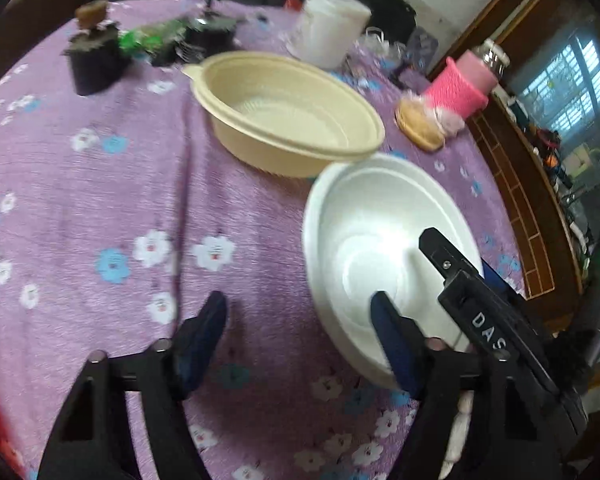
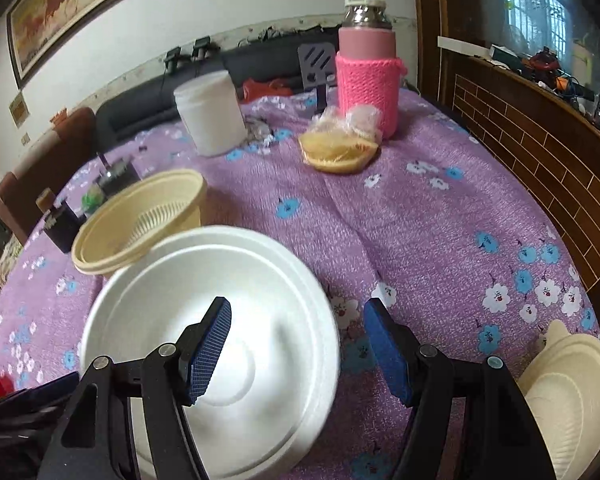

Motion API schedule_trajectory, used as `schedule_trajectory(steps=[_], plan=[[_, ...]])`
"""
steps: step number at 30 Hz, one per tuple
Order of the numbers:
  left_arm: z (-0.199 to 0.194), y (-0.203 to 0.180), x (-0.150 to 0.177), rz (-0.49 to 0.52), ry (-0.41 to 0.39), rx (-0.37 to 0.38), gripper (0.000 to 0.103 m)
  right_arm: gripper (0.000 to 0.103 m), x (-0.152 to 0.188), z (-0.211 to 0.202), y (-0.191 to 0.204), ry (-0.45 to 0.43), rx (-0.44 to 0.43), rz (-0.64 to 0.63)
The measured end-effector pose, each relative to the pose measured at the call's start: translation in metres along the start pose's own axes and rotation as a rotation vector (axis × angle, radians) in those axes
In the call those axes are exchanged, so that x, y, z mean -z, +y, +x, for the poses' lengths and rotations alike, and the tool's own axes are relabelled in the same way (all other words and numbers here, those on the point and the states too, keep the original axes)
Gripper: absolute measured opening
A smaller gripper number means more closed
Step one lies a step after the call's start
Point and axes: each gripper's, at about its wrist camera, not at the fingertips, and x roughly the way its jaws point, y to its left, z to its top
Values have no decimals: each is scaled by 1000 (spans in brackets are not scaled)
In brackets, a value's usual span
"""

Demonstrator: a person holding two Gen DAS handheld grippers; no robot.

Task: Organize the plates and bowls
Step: 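Move both grippers toward the second white bowl, then grasp the white bowl rim with both grippers and lift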

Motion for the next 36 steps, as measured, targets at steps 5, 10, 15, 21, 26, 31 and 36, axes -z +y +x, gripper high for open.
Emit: schedule_trajectory(steps=[5, 10, 15, 21, 26, 31, 36], plan=[[18, -4, -5, 1, 52, 25, 29, 56, 3, 8, 1, 46, -14, -3], [14, -2, -5, 29, 73, 36, 15, 15, 7, 7, 3, 92, -85, 24], [-13, 12, 7, 26, 54, 33, 15, 13, 12, -12, 19, 58, -112, -18], [-71, 38, 32, 0, -49, -10, 17, 14, 23, -48, 55, -68, -226, -115], [-114, 70, 59, -49, -120, -40, 17, 14, 46, -81, 97, -161, -315, -225], [-155, 114, 85, -100, -188, -111, 17, 14, 77, -104, 155, -160, -373, -347], [-203, 165, 105, -164, -252, -142, 17, 15, 93, -126, 206, -135, -471, -389]])
